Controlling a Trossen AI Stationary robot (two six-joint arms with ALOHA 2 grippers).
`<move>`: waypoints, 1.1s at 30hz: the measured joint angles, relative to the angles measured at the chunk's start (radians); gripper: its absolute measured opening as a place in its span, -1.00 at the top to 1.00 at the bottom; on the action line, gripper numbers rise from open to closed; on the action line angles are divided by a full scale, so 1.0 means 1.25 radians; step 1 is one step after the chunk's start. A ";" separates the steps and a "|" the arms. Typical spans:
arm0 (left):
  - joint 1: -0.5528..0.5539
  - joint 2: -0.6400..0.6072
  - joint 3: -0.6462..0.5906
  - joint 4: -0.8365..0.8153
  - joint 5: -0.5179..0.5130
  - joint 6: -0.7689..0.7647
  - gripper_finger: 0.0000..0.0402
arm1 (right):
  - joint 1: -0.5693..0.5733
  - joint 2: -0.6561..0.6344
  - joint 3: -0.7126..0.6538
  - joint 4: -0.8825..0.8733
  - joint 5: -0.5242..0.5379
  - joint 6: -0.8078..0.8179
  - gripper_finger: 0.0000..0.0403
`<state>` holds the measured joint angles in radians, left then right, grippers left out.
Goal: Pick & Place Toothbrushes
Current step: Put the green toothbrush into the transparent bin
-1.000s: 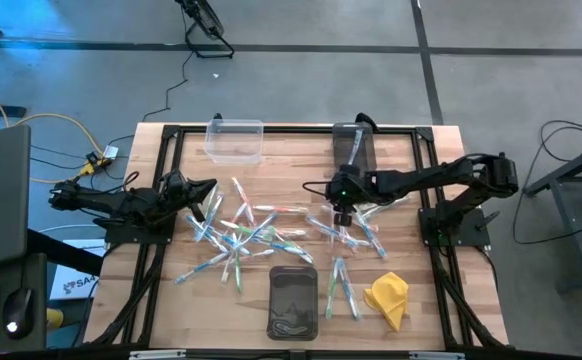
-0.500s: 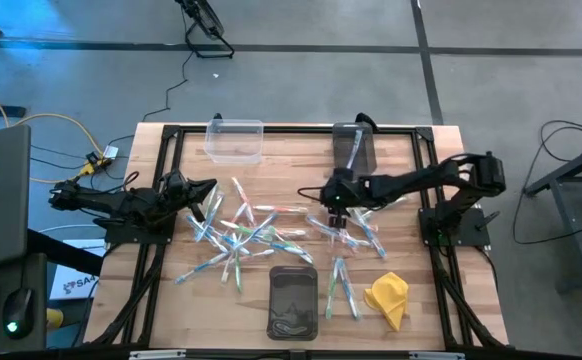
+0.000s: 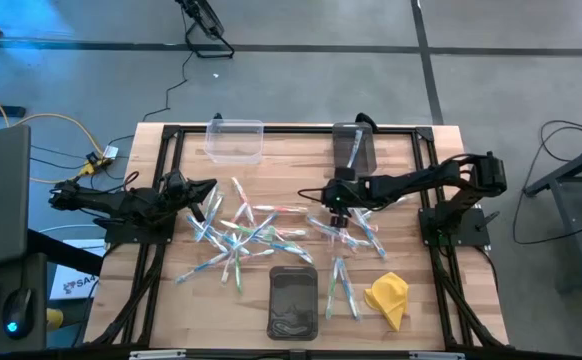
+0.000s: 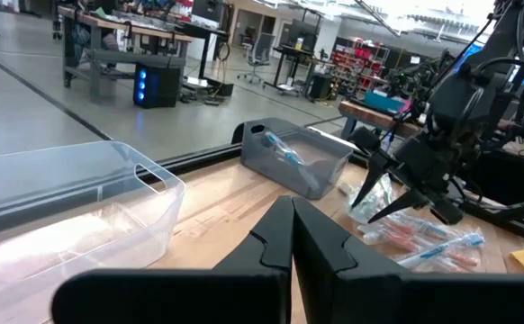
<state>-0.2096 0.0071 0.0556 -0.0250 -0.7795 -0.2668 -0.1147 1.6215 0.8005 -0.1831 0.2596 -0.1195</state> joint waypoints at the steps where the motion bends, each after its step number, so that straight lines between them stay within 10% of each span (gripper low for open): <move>1: 0.000 0.000 0.000 0.000 0.000 0.000 1.00 | 0.000 0.000 0.000 -0.003 0.000 0.000 0.31; 21: 0.000 0.000 0.000 0.000 0.000 0.000 1.00 | 0.019 -0.005 0.000 -0.004 0.002 0.002 0.86; 33: 0.000 0.000 0.000 0.000 0.000 0.000 1.00 | 0.019 -0.218 0.020 -0.037 0.076 0.014 0.95</move>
<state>-0.2096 0.0071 0.0551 -0.0250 -0.7795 -0.2668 -0.0914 1.3484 0.8255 -0.2287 0.3547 -0.1021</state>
